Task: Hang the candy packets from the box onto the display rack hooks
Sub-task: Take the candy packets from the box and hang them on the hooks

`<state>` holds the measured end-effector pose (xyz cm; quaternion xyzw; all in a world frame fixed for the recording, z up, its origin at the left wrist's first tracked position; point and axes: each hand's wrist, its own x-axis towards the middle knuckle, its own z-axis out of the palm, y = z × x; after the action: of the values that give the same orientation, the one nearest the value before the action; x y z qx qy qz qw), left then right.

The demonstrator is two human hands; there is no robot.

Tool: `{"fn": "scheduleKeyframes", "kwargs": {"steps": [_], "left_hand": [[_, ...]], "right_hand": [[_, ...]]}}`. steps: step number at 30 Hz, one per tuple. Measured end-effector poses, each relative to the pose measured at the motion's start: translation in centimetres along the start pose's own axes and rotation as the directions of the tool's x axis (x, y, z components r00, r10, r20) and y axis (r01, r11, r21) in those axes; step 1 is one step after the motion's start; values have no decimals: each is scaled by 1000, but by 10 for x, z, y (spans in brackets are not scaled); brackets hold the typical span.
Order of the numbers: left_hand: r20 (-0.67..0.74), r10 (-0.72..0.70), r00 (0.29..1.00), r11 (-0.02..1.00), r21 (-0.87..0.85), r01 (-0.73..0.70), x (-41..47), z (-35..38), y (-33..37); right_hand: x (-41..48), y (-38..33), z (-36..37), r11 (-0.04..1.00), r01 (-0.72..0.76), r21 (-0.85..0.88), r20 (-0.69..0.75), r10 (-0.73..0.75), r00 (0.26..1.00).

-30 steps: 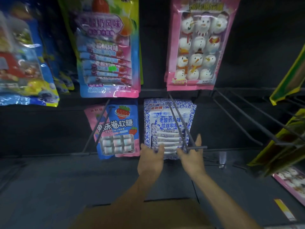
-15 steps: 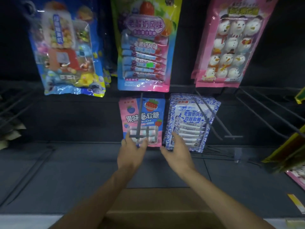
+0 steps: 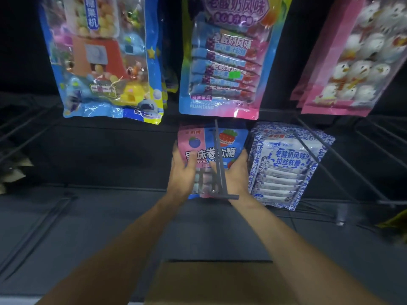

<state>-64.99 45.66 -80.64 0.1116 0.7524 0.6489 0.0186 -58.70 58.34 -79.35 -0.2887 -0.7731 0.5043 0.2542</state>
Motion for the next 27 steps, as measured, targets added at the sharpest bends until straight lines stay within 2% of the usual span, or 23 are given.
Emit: {"fn": "scheduleKeyframes", "kwargs": {"steps": [3, 9, 13, 18, 21, 27], "left_hand": [[-5, -15, 1000, 1000, 4, 15, 9, 2, 2], [55, 22, 998, 972, 232, -34, 1, -14, 2], [80, -75, 994, 889, 457, 31, -5, -28, 18], [99, -218, 971, 748, 655, 101, -38, -43, 47], [140, -223, 965, 689, 723, 54, -75, -54, 66], [242, -112, 964, 676, 730, -105, -153, -64, 110]], "right_hand": [[0, 2, 6, 1000, 9, -9, -51, -9, 999], [-12, 10, -4, 999, 32, -13, -34, -32, 999], [-20, 6, -12, 997, -10, -78, -23, 9, 1000], [-50, -10, -37, 991, -29, -132, 20, 32, 999], [-84, -24, -64, 987, 26, -158, 80, -13, 997], [-148, -58, -141, 956, 167, -240, 216, -115, 970]]}}
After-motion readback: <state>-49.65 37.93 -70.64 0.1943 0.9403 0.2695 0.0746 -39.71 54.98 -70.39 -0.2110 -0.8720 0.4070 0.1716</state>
